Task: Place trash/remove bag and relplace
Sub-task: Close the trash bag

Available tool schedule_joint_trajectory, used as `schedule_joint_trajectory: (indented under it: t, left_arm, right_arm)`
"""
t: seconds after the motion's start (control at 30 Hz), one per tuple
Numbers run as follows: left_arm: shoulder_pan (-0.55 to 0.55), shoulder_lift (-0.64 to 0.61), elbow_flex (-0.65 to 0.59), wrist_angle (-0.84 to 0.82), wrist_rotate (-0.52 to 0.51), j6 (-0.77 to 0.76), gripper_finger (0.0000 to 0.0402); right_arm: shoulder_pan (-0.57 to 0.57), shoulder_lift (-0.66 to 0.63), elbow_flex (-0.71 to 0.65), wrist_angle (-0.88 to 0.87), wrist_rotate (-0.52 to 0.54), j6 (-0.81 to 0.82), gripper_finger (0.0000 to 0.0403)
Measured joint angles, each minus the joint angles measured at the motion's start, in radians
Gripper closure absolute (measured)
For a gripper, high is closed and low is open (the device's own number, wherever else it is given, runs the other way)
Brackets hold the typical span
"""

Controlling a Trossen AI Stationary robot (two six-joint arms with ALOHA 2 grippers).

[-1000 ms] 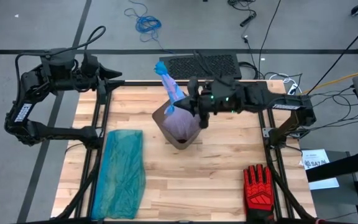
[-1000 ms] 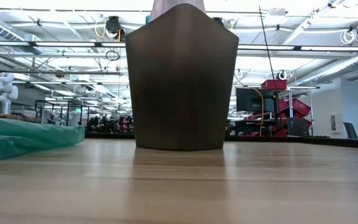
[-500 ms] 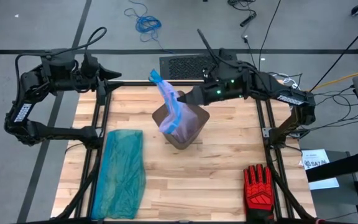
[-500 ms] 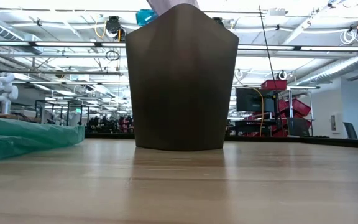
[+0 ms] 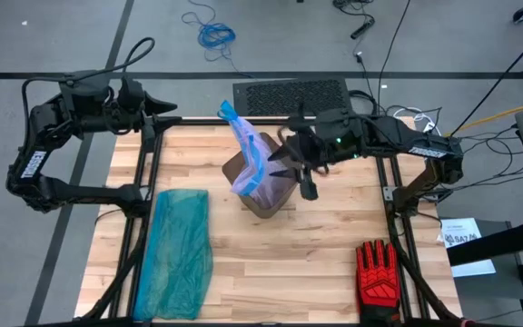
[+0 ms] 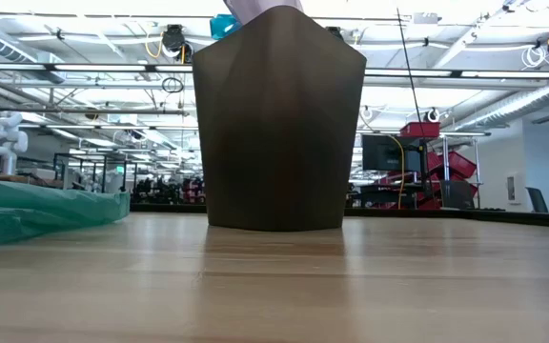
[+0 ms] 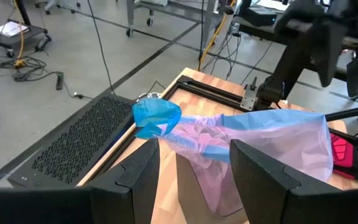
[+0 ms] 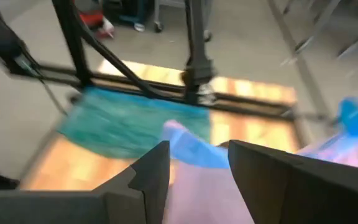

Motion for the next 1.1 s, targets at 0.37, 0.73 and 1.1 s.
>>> schedule_joint_trajectory:
  t: [0.37,0.73,1.1]
  left_arm:
    - [0.0,0.0,0.0,-0.007,-0.104,0.06,0.0212]
    - [0.0,0.0,0.0,-0.018,-0.155,0.062,0.0212]
    - [-0.001,-0.007,0.0,-0.054,-0.151,0.078,0.0212]
  right_arm:
    - [0.197,0.086,0.01,-0.007,0.347,-0.588,0.0247]
    - [0.315,0.272,0.01,0.046,0.678,-0.839,0.0248]
    - [0.321,0.377,0.009,0.144,0.898,-0.908,0.0274]
